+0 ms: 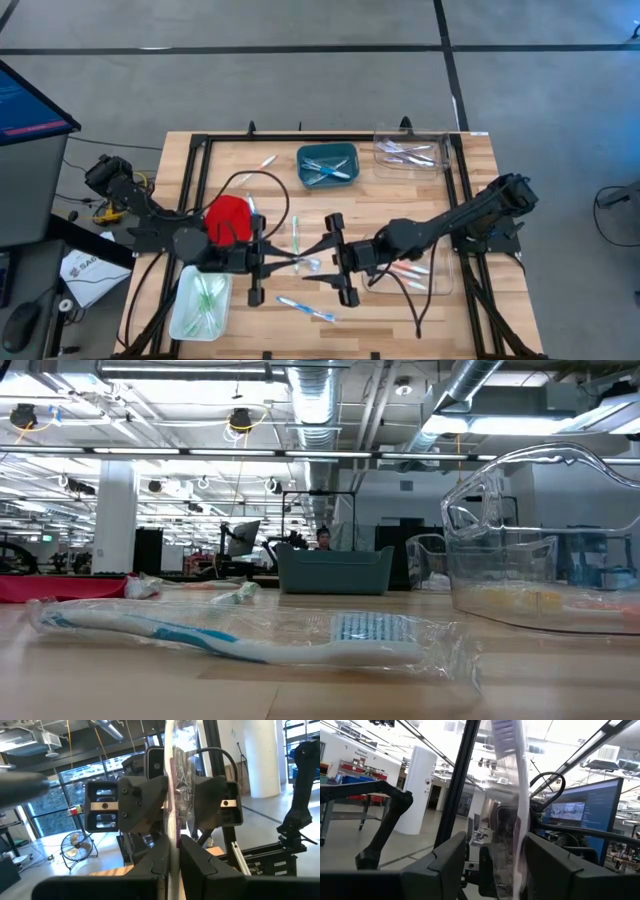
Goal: Pick & Place Toothbrushes
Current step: Put the purple toothbrush into the top transparent bin, then put the orange toothbrush into the bottom transparent bin
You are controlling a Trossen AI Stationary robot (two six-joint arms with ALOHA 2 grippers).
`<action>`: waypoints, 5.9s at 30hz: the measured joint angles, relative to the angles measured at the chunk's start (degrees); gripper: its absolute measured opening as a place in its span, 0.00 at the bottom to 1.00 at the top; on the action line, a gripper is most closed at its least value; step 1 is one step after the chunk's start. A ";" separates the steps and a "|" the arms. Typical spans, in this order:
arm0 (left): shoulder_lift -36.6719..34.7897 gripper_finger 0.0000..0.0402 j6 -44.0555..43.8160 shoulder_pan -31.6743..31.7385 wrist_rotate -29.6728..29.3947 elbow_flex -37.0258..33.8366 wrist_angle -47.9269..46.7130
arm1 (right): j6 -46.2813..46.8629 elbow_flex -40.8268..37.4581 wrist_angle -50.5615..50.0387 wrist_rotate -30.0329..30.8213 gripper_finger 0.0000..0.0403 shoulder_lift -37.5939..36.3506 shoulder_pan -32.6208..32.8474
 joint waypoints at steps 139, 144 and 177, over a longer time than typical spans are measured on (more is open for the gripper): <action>-7.93 0.28 -11.67 1.01 -21.09 -20.46 -14.73 | -18.01 -18.82 -91.38 -1.72 0.19 -13.23 -73.38; -7.93 0.28 -12.76 1.01 -21.11 -20.46 -14.75 | -17.96 -18.82 -91.05 -1.73 0.23 -13.22 -73.32; -7.93 0.28 -13.38 1.33 -21.18 -20.41 -13.77 | 0.93 2.65 -96.20 -3.22 0.44 -13.20 -55.07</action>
